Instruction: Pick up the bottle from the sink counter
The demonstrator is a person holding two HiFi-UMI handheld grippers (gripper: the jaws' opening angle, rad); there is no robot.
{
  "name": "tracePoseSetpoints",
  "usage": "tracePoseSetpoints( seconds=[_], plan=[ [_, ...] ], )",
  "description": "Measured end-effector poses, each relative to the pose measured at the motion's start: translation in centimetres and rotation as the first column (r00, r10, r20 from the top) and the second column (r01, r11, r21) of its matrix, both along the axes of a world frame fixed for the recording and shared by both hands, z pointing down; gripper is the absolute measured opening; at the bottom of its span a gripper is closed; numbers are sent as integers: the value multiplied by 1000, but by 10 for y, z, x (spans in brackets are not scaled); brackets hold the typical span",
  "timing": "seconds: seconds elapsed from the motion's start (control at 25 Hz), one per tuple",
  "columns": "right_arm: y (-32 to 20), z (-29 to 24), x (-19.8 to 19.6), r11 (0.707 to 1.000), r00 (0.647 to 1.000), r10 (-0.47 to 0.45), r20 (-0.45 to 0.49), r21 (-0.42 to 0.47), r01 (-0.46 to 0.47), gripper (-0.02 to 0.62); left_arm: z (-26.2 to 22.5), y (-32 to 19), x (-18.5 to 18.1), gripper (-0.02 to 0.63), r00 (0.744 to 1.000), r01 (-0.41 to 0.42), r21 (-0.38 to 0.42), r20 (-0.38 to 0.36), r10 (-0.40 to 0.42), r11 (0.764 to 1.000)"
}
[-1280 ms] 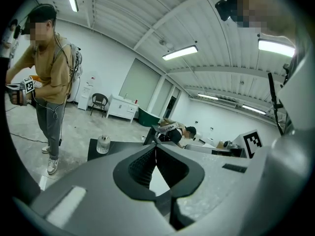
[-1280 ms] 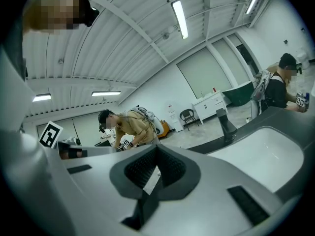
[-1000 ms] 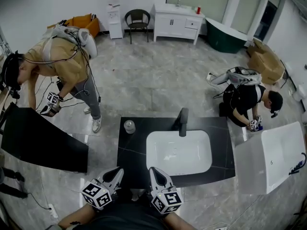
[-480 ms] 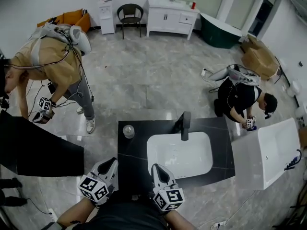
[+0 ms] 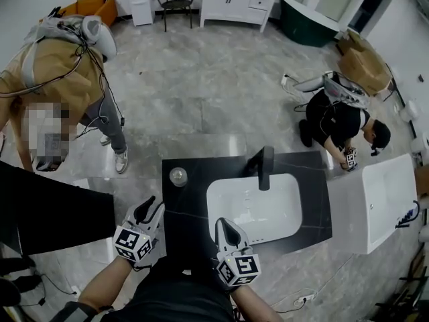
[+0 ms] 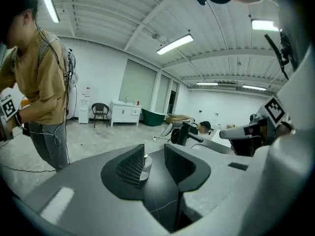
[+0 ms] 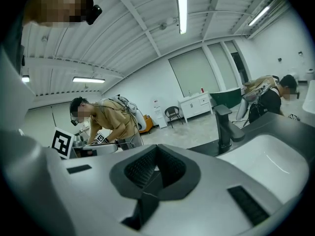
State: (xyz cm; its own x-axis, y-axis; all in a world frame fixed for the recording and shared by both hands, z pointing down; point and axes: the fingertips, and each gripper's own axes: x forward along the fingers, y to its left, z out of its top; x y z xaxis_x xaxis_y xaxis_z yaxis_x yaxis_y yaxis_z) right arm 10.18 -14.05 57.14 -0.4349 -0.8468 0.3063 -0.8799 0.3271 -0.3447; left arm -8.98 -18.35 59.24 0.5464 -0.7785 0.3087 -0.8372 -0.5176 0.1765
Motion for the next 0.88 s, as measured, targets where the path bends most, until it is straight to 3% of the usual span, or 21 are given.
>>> tracePoseSetpoints(
  seconds=[0.32, 0.64, 0.88],
  plan=[
    [-7, 14, 2, 999, 1000, 22, 1, -36, -22, 6, 47, -43, 7, 173, 997, -38, -20, 64, 39, 999],
    [-7, 24, 1, 996, 999, 38, -1, -77, -38, 6, 91, -79, 20, 320, 988, -64, -17, 139, 66, 998],
    [-4, 27, 4, 994, 999, 53, -7, -95, -53, 6, 124, -94, 33, 368, 980, -104, -60, 163, 113, 993]
  ],
)
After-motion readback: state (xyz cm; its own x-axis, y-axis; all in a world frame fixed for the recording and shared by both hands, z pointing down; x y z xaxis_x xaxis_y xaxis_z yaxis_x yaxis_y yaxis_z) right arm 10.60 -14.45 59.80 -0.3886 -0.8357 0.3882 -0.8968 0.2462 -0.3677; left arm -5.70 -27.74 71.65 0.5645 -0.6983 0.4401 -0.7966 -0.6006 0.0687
